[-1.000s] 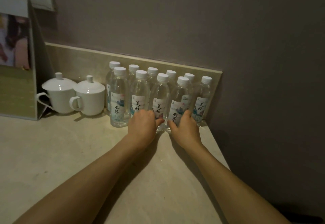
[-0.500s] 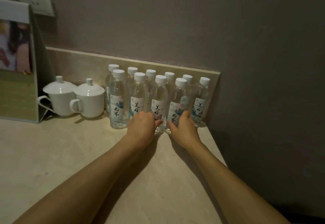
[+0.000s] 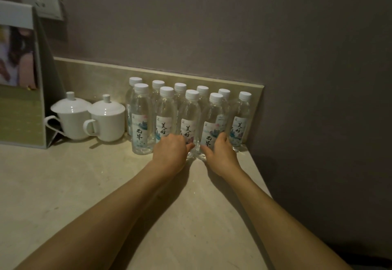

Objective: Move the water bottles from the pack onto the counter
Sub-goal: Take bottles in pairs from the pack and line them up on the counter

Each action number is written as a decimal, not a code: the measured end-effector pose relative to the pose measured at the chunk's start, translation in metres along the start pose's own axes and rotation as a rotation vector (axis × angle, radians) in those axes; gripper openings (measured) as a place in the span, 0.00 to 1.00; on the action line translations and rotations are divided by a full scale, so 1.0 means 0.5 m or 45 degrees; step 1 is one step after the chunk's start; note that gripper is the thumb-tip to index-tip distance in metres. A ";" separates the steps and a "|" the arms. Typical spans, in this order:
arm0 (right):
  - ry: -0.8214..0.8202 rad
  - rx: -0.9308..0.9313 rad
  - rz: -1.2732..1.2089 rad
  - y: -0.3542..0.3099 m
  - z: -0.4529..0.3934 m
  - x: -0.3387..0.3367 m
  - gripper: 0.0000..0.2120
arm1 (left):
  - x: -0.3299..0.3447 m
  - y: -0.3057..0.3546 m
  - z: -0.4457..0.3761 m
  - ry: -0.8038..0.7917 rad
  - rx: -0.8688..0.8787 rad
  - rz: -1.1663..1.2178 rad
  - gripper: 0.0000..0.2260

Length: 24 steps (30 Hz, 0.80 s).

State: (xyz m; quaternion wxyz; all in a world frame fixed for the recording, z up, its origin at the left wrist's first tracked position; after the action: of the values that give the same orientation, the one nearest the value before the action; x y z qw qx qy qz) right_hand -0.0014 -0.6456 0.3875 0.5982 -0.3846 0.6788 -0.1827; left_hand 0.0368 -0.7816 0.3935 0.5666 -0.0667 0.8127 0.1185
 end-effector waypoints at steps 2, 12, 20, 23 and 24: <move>-0.010 0.008 0.015 0.000 -0.001 0.001 0.26 | 0.000 -0.001 0.000 0.012 -0.002 0.030 0.19; 0.026 0.051 0.062 -0.007 0.004 0.004 0.29 | -0.004 -0.005 0.001 0.024 0.019 0.039 0.19; 0.061 0.101 0.018 -0.015 0.014 0.005 0.30 | -0.007 -0.006 0.012 0.053 0.018 0.080 0.19; 0.041 0.118 -0.028 -0.016 0.015 0.006 0.31 | -0.010 -0.004 0.016 0.081 0.021 0.126 0.18; 0.039 0.123 -0.042 -0.017 0.016 0.007 0.31 | -0.010 -0.004 0.017 0.085 0.024 0.148 0.18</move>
State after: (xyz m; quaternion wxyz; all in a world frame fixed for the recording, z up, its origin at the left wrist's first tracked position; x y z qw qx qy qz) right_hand 0.0089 -0.6517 0.3894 0.6025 -0.3637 0.6718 -0.2311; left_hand 0.0466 -0.7814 0.3950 0.5318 -0.0180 0.8348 0.1413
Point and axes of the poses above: each hand's wrist, its own z-axis away from the middle knuckle, its own x-axis out of the palm, y = z × x, the point moved 6 cm from there along -z, towards the middle knuckle, and after that the axes turned 9 degrees about -z, right-handed, at the moved point
